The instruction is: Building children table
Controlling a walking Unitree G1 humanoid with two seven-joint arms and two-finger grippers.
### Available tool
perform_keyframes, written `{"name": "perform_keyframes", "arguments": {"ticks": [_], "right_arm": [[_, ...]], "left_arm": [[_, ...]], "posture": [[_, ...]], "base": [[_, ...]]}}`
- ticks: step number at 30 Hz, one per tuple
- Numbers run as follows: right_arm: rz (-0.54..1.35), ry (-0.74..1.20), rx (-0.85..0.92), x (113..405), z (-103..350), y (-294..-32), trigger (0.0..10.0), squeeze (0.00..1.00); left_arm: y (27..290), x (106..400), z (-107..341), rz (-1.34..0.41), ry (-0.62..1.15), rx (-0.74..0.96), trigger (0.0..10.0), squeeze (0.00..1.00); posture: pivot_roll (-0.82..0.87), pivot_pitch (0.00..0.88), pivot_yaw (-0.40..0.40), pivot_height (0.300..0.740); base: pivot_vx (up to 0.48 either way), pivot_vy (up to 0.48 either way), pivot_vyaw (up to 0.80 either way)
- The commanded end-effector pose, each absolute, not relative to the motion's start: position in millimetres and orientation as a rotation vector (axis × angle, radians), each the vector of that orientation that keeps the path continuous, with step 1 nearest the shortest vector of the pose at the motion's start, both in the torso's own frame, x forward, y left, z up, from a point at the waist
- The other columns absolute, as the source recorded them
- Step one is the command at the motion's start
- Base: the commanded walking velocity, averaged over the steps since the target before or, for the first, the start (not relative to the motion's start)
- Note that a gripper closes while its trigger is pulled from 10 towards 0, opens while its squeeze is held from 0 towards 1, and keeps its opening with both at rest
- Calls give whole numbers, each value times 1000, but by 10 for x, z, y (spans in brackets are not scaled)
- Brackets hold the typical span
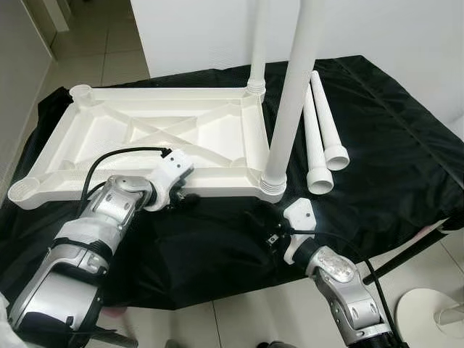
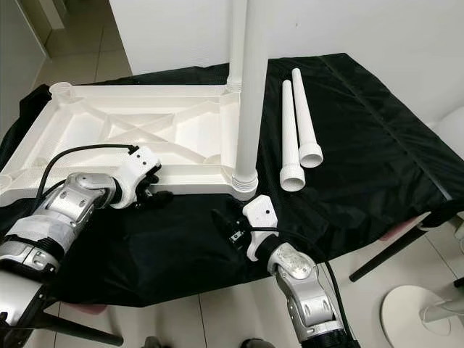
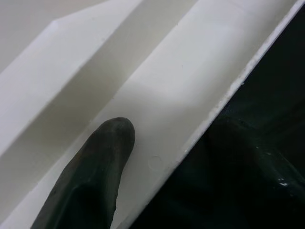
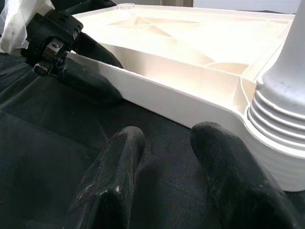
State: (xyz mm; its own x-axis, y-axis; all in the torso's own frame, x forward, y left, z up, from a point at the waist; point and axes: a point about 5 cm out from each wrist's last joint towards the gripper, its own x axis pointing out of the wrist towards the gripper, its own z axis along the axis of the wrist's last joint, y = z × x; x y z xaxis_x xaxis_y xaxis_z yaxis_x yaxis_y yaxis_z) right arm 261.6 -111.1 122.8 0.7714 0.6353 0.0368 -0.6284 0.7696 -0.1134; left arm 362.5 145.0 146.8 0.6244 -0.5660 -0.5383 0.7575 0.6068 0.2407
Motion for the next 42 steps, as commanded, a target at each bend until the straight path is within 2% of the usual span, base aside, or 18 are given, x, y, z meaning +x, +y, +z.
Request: {"name": "perform_keyframes", "arguments": {"ticks": [1,7,8,10,11,22,28,29,30,31,32,33,34,38,39,42], "right_arm": [[679,-77,-94,2628,1228,-1119,10000,0],[678,-79,-95,2634,1229,-1109,10000,0],[677,-79,-94,2635,1229,-1107,10000,0],[677,-79,-94,2636,1229,-1106,10000,0],[676,-79,-94,2635,1228,-1108,10000,0],[677,-79,-96,2635,1221,-1096,10000,0],[684,-77,-100,2625,1216,-1090,10000,0],[685,-76,-100,2622,1216,-1089,10000,0],[687,-76,-100,2621,1216,-1084,10000,0],[687,-76,-100,2621,1216,-1084,10000,0],[690,-76,-100,2622,1215,-1076,10000,0],[690,-76,-100,2622,1215,-1076,10000,0],[693,-77,-100,2627,1217,-1066,10000,0],[694,-78,-99,2633,1221,-1058,10000,0],[695,-80,-98,2638,1227,-1051,10000,0],[698,-82,-94,2641,1229,-1042,10000,0]], "left_arm": [[1550,3653,1384,-642,452,505,10000,0],[1536,3667,1405,-640,441,460,10000,0],[1529,3665,1410,-645,436,459,5412,0],[1524,3663,1413,-649,433,461,5412,0],[1518,3659,1417,-651,429,457,0,0],[1445,3573,1394,-665,404,424,0,0],[1312,3478,1384,-700,386,401,39,0],[1264,3448,1378,-710,381,393,1098,0],[1180,3404,1366,-727,373,376,3137,0],[1180,3404,1366,-727,373,376,3137,0],[1071,3357,1359,-742,350,364,9176,0],[1071,3357,1359,-742,350,364,9176,0],[932,3302,1353,-751,330,341,10000,0],[867,3275,1358,-749,322,309,10000,0],[817,3243,1376,-780,310,289,10000,1000],[787,3250,1454,-764,270,278,10000,1000]], "posture": [[-71,108,56,740],[-71,108,58,740],[-71,108,58,740],[-71,108,58,740],[-71,109,59,740],[-68,115,59,740],[-66,119,55,740],[-64,122,53,740],[-62,123,50,740],[-62,123,50,740],[-60,124,51,740],[-60,124,51,740],[-59,125,49,740],[-58,125,49,740],[-59,124,47,740],[-57,123,48,740]], "base": [[0,0,0],[0,0,0],[0,0,0],[0,0,0],[0,0,0],[0,0,0],[0,0,0],[0,0,0],[0,0,0],[0,0,0],[0,0,0],[0,0,0],[0,0,0],[0,0,0],[0,0,0],[0,0,0]]}}
